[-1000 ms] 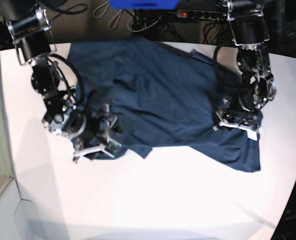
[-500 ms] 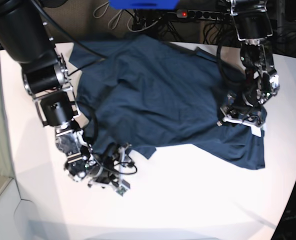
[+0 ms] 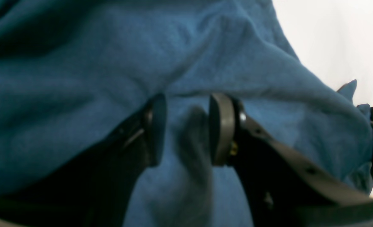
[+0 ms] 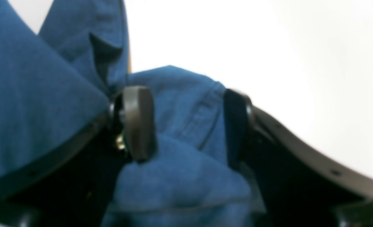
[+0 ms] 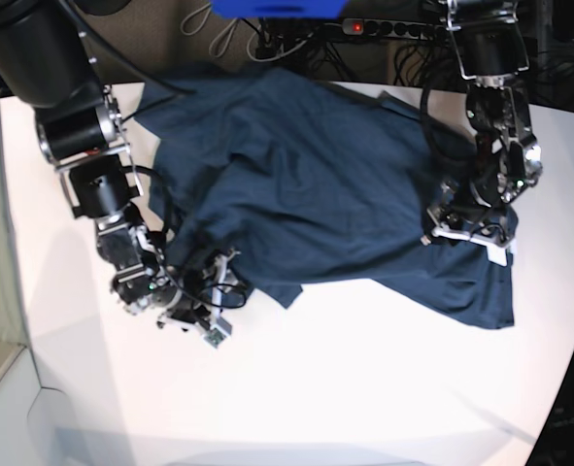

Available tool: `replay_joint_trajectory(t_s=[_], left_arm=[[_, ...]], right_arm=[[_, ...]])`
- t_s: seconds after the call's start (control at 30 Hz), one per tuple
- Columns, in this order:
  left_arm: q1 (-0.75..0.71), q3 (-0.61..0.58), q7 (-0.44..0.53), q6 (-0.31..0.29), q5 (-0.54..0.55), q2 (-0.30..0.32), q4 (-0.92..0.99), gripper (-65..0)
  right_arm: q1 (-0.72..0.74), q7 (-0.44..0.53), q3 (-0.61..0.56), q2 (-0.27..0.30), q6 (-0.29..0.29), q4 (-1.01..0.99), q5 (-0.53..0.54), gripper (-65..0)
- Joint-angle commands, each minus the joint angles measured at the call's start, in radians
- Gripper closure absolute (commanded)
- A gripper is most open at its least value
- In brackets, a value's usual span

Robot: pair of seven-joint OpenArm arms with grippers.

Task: Layout the t-shirt on the table in an organized manner, then fold the t-shirt properly
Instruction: 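Drag the shirt edge with the right gripper to straighten it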

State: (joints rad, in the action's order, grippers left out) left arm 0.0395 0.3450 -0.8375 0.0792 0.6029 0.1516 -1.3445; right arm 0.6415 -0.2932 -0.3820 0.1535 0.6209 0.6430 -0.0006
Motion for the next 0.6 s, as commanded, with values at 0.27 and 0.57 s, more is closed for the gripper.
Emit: replay_joint_trajectory(t_s=[0.27, 0.57], left_arm=[[-0.023, 0.004, -0.03, 0.024, -0.025, 0.006, -0.002, -23.4], [-0.034, 0.006, -0.03, 0.023, -0.025, 0.009, -0.002, -23.4]], right_arm=[[0.073, 0.148, 0.004, 0.01, -0.006, -0.26, -0.002, -21.5], [0.093, 0.177, 0.002, 0.044, -0.089, -0.299, -0.002, 0.0]])
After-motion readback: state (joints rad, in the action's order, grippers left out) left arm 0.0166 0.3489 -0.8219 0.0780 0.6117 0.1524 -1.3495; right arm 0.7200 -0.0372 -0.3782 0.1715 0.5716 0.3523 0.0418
